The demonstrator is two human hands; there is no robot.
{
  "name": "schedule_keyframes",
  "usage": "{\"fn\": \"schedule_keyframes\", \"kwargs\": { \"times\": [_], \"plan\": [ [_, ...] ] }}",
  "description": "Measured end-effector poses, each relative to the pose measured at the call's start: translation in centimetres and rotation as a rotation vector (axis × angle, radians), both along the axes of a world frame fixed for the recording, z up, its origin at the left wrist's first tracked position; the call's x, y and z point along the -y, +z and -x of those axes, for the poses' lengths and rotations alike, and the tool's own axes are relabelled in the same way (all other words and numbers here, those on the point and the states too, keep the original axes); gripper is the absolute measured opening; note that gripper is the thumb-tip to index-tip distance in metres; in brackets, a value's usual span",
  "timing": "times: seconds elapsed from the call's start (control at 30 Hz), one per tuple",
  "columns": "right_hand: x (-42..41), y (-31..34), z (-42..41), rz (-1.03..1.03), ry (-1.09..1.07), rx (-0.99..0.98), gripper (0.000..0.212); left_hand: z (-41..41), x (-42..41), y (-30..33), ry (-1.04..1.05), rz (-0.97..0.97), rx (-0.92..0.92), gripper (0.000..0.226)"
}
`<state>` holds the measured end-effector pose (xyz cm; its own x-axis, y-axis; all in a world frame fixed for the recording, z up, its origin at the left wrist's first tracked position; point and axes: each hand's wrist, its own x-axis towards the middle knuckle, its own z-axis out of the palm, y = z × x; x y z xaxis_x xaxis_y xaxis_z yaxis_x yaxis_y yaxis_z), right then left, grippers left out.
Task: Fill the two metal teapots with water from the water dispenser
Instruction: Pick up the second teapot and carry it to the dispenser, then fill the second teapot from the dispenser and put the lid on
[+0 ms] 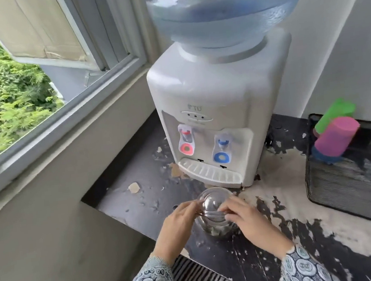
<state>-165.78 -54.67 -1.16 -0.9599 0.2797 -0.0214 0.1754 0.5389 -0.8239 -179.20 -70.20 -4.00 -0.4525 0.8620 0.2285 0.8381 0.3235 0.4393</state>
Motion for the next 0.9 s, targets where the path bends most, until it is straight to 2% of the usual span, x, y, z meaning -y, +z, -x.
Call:
{"fn": "schedule_keyframes", "kwargs": {
  "times": [0.07, 0.17, 0.27, 0.3, 0.37, 0.47, 0.53, 0.6, 0.7, 0.77, 0.8, 0.9],
  "plan": [
    [0.7, -1.1, -0.6, -0.049, -0.005, -0.037, 0.019, 0.1, 0.7, -0.9, -0.050, -0.016, 0.027, 0.039],
    [1.7, -2.5, -1.4, -0.146, -0.029, -0.068, 0.021, 0.4, 1.4, -2.3, -0.105, -0.009, 0.082, 0.058],
    [2.6, -3.7, -1.7, -0.271, -0.064, -0.102, 0.011, 0.5, 1.6, -2.8, -0.143, -0.041, 0.059, 0.068],
    [2.9, -4.2, -1.7, -0.304, -0.082, -0.097, 0.015, 0.6, 1.6, -3.1, -0.156, -0.051, 0.037, 0.068],
    [3.4, -4.9, -1.7, -0.365, -0.118, -0.093, 0.020, 0.7, 1.7, -3.5, -0.189, -0.063, -0.006, 0.064],
    [4.2, -5.6, -1.8, -0.422, -0.179, -0.146, 0.022, 1.2, 1.8, -4.7, -0.259, -0.073, -0.050, 0.039],
    [4.7, -5.7, -1.8, -0.451, -0.210, -0.166, 0.023, 1.6, 1.8, -5.5, -0.291, -0.077, -0.092, 0.031],
    [5.2, -5.8, -1.9, -0.416, -0.255, -0.168, 0.019, 1.8, 1.8, -5.5, -0.313, -0.087, -0.079, 0.031],
    [5.5, -4.7, -1.1, -0.282, -0.398, -0.216, 0.020, 1.9, 1.4, -4.1, -0.279, -0.134, 0.041, 0.031],
    [5.0, -3.5, 0.0, -0.308, -0.497, -0.224, 0.024, 2.0, 0.2, -2.9, -0.230, -0.154, 0.087, 0.042],
    [4.6, -2.8, 0.7, -0.368, -0.531, -0.186, 0.024, 2.1, -0.7, -2.4, -0.216, -0.129, 0.107, 0.055],
    [2.9, -1.4, 3.0, -0.529, -0.481, 0.152, 0.038, 2.3, -3.5, -1.7, -0.231, 0.040, 0.127, 0.094]
  ]
}}
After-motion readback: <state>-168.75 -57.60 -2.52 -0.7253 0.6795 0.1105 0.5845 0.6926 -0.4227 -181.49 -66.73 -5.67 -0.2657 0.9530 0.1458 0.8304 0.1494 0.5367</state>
